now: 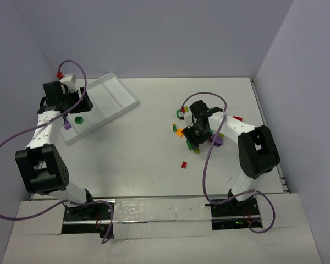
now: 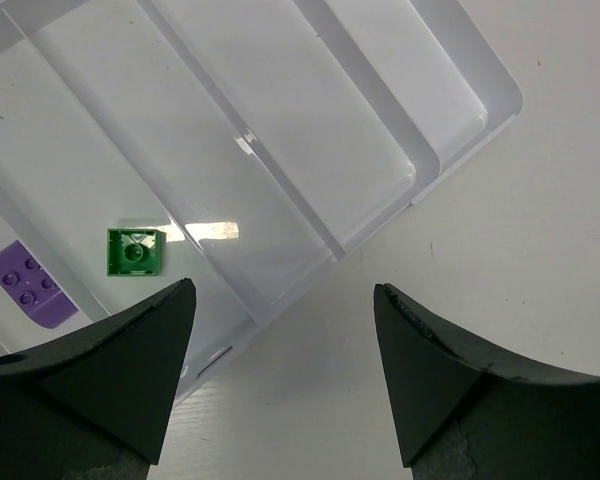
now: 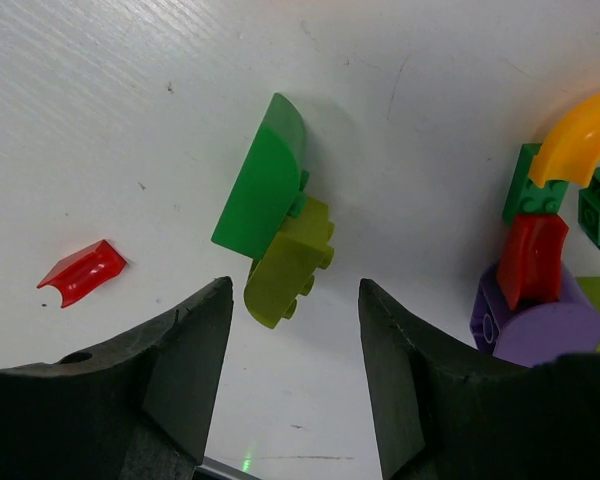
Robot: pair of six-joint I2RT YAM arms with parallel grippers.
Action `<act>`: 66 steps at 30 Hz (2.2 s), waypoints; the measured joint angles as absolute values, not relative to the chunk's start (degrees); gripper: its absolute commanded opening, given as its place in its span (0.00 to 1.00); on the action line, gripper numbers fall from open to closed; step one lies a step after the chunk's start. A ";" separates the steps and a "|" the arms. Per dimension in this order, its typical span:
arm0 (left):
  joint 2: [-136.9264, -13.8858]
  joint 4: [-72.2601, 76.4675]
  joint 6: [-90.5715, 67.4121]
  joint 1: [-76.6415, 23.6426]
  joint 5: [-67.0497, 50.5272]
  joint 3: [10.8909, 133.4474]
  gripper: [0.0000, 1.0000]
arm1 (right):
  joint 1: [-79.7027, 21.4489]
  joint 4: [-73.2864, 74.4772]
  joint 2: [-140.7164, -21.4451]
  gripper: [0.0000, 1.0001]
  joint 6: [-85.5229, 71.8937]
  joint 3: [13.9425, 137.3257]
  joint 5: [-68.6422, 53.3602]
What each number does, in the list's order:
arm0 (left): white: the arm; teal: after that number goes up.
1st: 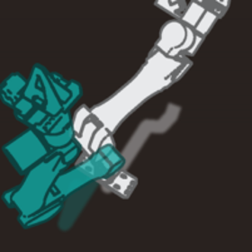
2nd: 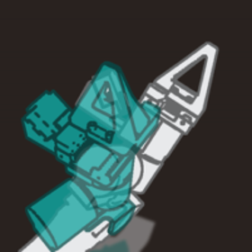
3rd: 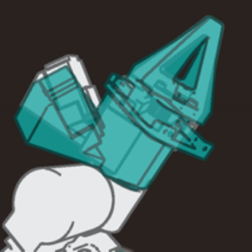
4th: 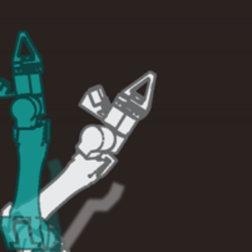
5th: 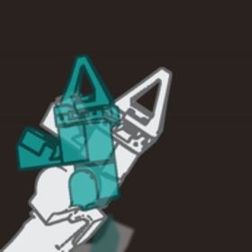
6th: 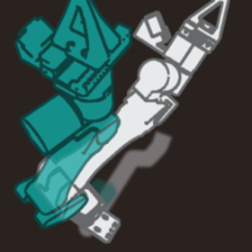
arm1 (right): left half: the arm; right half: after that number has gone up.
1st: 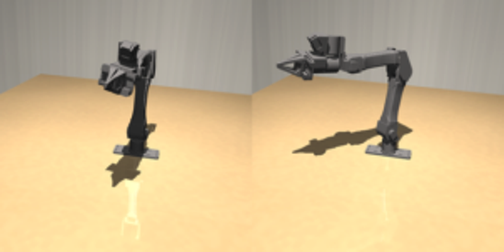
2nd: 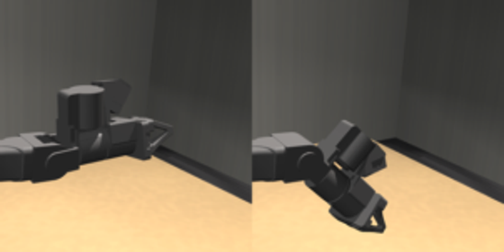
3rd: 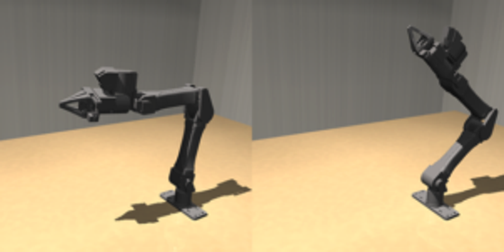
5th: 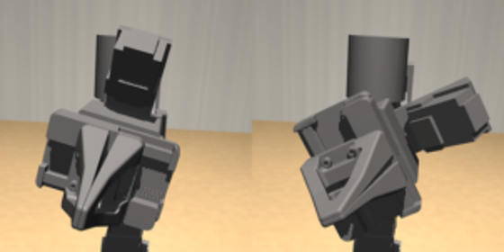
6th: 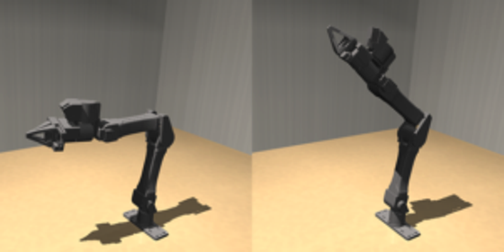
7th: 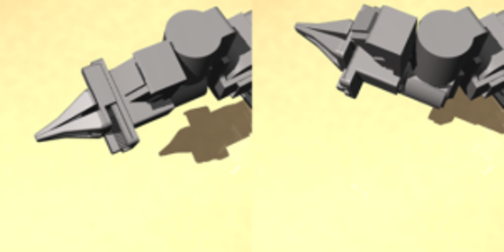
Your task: Sort the legos into containers by color
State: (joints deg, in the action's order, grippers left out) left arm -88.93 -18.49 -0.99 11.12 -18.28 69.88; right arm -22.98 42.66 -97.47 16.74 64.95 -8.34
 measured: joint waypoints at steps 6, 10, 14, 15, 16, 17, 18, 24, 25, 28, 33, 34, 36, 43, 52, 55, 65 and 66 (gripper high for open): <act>-88.36 -18.50 -2.42 10.72 -18.31 69.82 0.82 | -22.98 42.40 -98.87 0.56 15.37 64.89 -7.78; -88.16 -18.48 -3.39 10.56 -18.39 69.78 0.80 | -22.98 41.58 -100.20 0.49 14.74 64.26 -6.96; -87.79 -17.84 -5.60 10.52 -18.92 68.60 0.79 | -22.98 41.36 -100.97 0.28 14.24 64.01 -6.71; -87.53 -17.57 -6.41 10.52 -19.11 67.86 0.79 | -22.98 41.22 -101.01 0.24 14.24 64.01 -6.66; -87.00 -17.07 -7.52 10.52 -19.62 66.64 0.79 | -22.98 41.15 -101.01 0.20 14.07 64.01 -6.63; -86.48 -16.56 -8.64 10.52 -20.29 65.40 0.79 | -22.98 41.04 -101.01 0.14 13.96 64.01 -6.72; -85.75 -16.10 -9.75 10.52 -21.11 63.94 0.79 | -22.98 40.95 -101.01 0.11 14.10 64.01 -6.74; -81.29 -15.19 -16.82 10.28 -27.85 59.11 0.83 | -22.98 41.08 -100.41 0.00 14.20 64.42 -7.74; -80.80 -14.96 -17.55 10.23 -28.65 59.07 0.84 | -22.98 41.09 -100.02 0.00 14.20 64.63 -8.12; -79.72 -13.77 -21.28 9.62 -33.73 59.05 0.91 | -23.27 41.86 -98.73 0.00 13.94 67.50 -9.23; -79.54 -12.23 -28.31 5.82 -41.00 59.06 0.93 | -27.32 40.16 -97.71 0.00 12.62 78.40 -9.33; -79.86 -12.23 -29.36 4.87 -42.15 59.13 0.93 | -28.83 39.43 -97.71 0.00 12.33 80.69 -9.33; -80.82 -12.19 -31.07 3.20 -44.34 59.32 0.93 | -31.11 38.03 -97.65 0.00 11.79 84.05 -9.60; -83.70 -9.96 -38.05 -3.18 -47.91 59.67 0.91 | -38.83 37.13 -100.48 0.00 9.18 93.74 -8.81; -84.47 -5.95 -42.41 -8.25 -49.56 60.05 0.88 | -44.10 38.34 -105.61 0.00 7.43 98.68 -5.30; -84.47 -5.26 -42.85 -8.71 -49.54 60.05 0.86 | -44.49 39.06 -106.48 0.00 7.04 99.59 -4.93; -86.35 -5.34 -42.80 -10.59 -48.78 60.05 0.63 | -45.35 40.20 -106.50 0.00 6.83 101.71 -4.97; -86.51 -5.32 -42.85 -10.61 -48.88 60.05 0.58 | -45.45 40.35 -106.50 0.00 6.83 101.71 -4.91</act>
